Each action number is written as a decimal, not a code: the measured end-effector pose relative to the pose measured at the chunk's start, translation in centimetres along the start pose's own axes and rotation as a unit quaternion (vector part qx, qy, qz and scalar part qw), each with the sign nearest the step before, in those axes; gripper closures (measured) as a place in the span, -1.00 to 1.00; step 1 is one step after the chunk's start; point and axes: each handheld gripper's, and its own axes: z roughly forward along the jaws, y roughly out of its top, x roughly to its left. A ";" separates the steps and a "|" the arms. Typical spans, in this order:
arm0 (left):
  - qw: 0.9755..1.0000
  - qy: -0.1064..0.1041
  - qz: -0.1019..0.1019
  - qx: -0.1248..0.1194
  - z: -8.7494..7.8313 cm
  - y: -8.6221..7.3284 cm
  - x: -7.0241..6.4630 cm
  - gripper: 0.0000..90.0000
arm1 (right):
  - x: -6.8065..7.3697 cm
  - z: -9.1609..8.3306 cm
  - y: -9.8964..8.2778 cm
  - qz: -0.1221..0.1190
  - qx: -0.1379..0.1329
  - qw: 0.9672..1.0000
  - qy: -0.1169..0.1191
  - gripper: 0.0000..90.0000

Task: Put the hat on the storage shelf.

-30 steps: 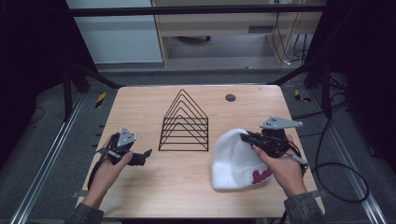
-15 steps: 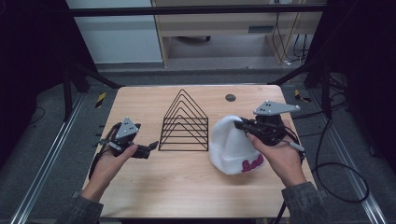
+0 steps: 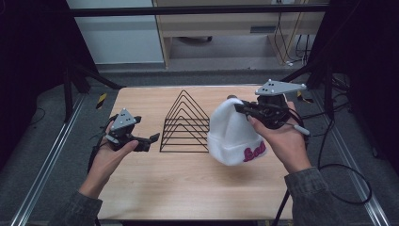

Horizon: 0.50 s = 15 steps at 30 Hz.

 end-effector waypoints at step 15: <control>0.999 -0.035 0.027 -0.004 -0.1 3.3 -1.3 -0.66 | 0.2 0.1 3.1 -0.013 -0.031 0.999 -0.019 0.87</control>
